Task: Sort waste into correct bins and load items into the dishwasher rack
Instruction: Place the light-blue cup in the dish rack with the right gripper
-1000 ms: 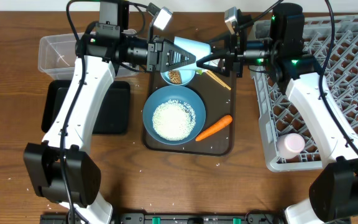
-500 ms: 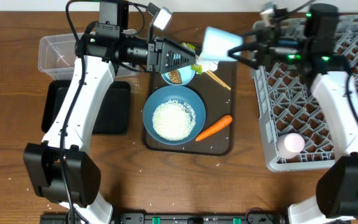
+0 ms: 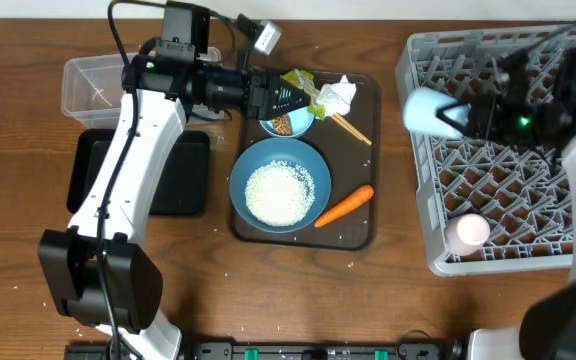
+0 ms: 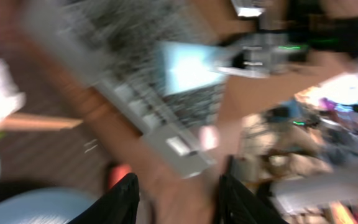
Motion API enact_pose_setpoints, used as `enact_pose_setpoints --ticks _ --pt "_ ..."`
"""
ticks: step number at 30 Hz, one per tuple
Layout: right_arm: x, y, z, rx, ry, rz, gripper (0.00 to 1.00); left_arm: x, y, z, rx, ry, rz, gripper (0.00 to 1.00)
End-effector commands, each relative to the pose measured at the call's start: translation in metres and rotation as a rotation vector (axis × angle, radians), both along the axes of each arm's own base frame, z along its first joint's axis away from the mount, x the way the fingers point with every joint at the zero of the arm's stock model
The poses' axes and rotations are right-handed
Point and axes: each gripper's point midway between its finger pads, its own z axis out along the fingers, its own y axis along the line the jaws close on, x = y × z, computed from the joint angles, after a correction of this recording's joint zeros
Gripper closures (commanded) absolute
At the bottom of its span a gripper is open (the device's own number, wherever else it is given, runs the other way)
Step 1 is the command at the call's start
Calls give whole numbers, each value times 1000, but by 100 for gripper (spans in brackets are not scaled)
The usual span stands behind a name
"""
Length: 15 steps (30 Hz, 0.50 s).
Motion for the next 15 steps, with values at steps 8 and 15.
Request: enact_pose_setpoints --ticks 8,15 --pt "-70 -73 -19 -465 316 -270 73 25 53 -69 440 58 266 57" --pt "-68 -72 -39 -505 386 -255 74 24 53 -72 445 68 265 57"
